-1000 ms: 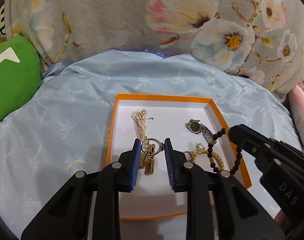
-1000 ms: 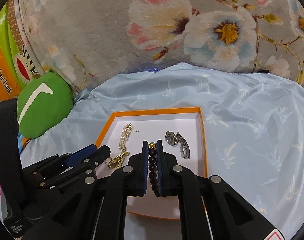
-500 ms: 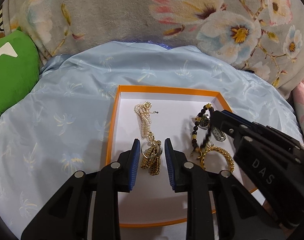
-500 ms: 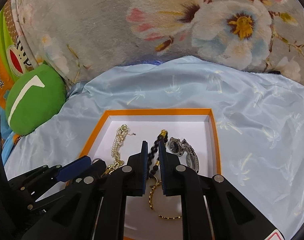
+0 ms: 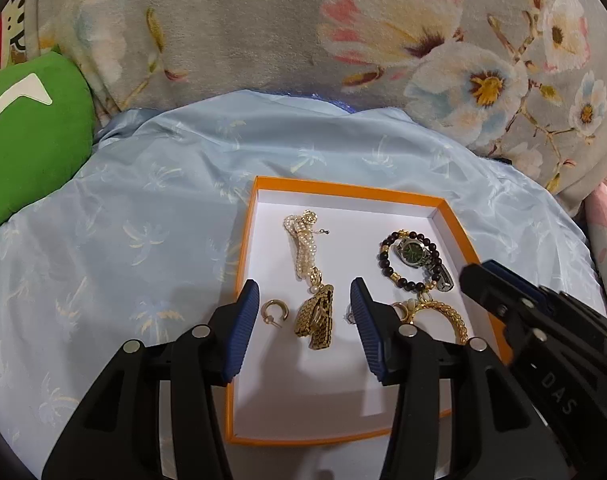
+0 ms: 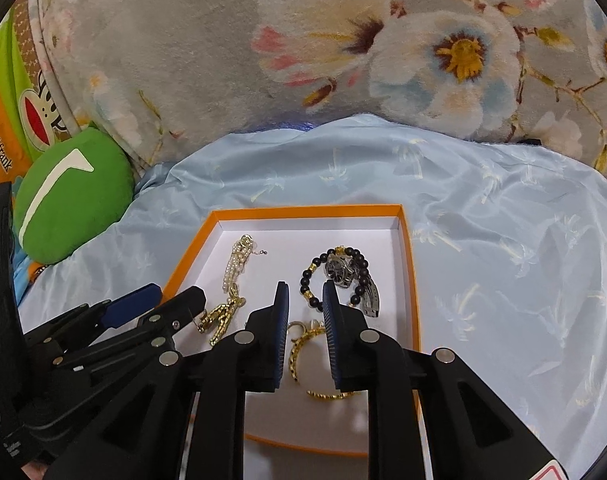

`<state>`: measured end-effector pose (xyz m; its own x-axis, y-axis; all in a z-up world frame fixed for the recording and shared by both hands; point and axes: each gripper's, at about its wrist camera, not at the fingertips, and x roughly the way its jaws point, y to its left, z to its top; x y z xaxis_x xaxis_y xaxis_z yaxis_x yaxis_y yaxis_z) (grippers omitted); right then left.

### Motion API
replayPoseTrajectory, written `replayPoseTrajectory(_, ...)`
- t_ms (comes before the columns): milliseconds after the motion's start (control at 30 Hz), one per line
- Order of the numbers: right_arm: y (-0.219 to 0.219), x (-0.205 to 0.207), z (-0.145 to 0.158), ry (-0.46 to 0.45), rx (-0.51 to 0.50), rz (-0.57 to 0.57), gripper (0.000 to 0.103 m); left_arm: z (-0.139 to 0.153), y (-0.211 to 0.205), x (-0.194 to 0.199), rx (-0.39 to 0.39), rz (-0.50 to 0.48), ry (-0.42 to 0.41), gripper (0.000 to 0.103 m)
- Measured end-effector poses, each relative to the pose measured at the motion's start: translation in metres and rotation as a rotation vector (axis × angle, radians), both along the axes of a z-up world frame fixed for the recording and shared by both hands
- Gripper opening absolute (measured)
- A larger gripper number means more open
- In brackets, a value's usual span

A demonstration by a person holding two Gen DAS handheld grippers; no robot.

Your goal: Organize jewelry

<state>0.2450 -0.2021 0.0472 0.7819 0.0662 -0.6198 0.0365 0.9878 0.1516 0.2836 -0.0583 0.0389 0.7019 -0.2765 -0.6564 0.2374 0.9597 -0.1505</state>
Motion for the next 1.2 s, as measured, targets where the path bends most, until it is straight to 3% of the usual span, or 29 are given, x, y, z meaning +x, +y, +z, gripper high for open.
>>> replayPoseTrajectory(167,0.001,-0.031,-0.007,0.008,-0.035,-0.026,0.024,0.003,0.001,-0.019,-0.005,0.007,-0.032,0.046)
replayPoseTrajectory(633,0.003,-0.08,-0.027,0.041,-0.058,-0.054,0.025,-0.009,0.007,-0.077,0.036,0.015,-0.032,0.046)
replayPoseTrajectory(800,0.01,-0.095,-0.032,0.047,-0.082,-0.056,0.037,-0.017,0.004,-0.094,0.105,0.03,-0.049,0.046)
replayPoseTrajectory(967,0.015,-0.112,-0.036,0.059,-0.075,-0.053,0.041,-0.022,0.006,-0.106,0.095,0.024,-0.026,0.046)
replayPoseTrajectory(1067,0.015,-0.123,-0.036,0.053,-0.073,-0.068,0.053,-0.023,0.006,-0.114,0.087,0.025,-0.02,0.046)
replayPoseTrajectory(1200,0.016,-0.135,-0.038,0.062,-0.081,-0.084,0.059,-0.024,0.004,-0.124,0.094,0.028,-0.019,0.046)
